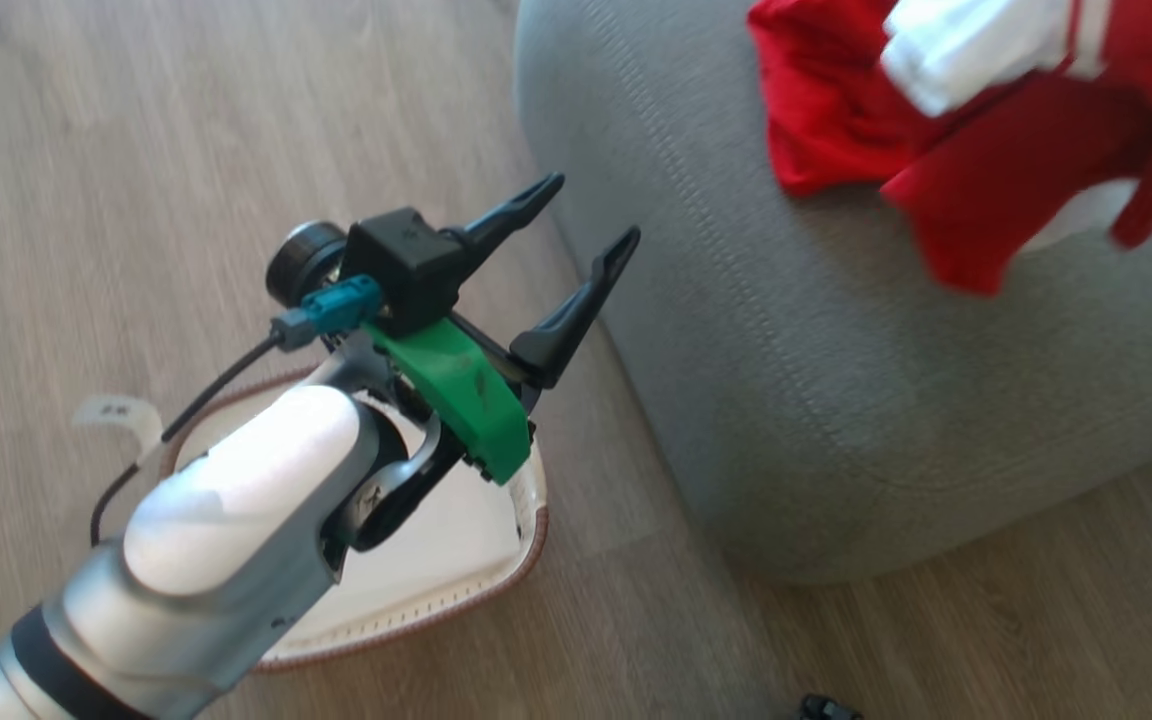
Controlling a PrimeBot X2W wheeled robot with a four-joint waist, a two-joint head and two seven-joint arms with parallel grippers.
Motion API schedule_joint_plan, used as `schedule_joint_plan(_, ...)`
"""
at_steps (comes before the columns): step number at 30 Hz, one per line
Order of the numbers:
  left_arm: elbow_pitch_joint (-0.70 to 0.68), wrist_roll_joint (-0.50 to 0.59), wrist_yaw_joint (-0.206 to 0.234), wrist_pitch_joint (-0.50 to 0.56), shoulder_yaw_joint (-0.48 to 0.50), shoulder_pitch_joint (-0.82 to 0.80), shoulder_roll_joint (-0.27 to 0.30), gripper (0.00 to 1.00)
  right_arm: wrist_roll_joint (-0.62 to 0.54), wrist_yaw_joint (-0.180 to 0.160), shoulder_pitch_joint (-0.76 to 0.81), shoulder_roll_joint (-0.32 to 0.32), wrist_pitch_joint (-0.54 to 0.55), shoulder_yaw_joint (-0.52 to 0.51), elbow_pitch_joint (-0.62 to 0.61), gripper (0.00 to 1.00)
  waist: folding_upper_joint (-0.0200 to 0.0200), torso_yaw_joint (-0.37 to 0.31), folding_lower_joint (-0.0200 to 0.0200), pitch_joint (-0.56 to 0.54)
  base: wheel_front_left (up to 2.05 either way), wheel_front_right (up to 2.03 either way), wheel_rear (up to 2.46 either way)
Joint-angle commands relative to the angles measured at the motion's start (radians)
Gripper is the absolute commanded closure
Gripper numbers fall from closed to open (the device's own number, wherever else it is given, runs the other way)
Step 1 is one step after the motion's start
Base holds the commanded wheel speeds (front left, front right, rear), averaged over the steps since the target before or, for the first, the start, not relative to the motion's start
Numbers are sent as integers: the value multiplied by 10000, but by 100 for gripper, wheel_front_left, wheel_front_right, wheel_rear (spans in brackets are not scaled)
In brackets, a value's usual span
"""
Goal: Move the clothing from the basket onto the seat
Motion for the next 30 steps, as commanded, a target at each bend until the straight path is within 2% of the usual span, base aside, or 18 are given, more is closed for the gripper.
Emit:
schedule_joint_plan(1, -318, 73, -24, 62, 338, -598, 286, 0, 174, 71, -578, -409, -129, 33, 37, 100, 0, 333, -1, 426, 0, 0, 0)
schedule_joint_plan(9, -505, 261, -157, 147, 292, -1150, 199, 0, 669, 71, -2026, -1233, -302, -141, 1691, 100, 0, 859, -1, 1440, 0, 0, 0)
schedule_joint_plan(16, -565, 486, -439, 120, 155, -1717, 19, 0, 498, 71, -3140, -1707, -239, -327, 3216, 100, 0, 1218, -1, 2347, 0, 0, 0)
schedule_joint_plan(24, -502, 730, -792, -35, -98, -2246, -338, 0, 103, 71, -3820, -1798, 370, -282, 4956, 100, 0, 1561, -1, 2958, 0, 0, 0)
schedule_joint_plan(30, -335, 753, -918, -179, -189, -2381, -512, 0, -115, 71, -3903, -1677, 1560, -192, 6414, 100, 0, 1743, -1, 3128, 0, 0, 0)
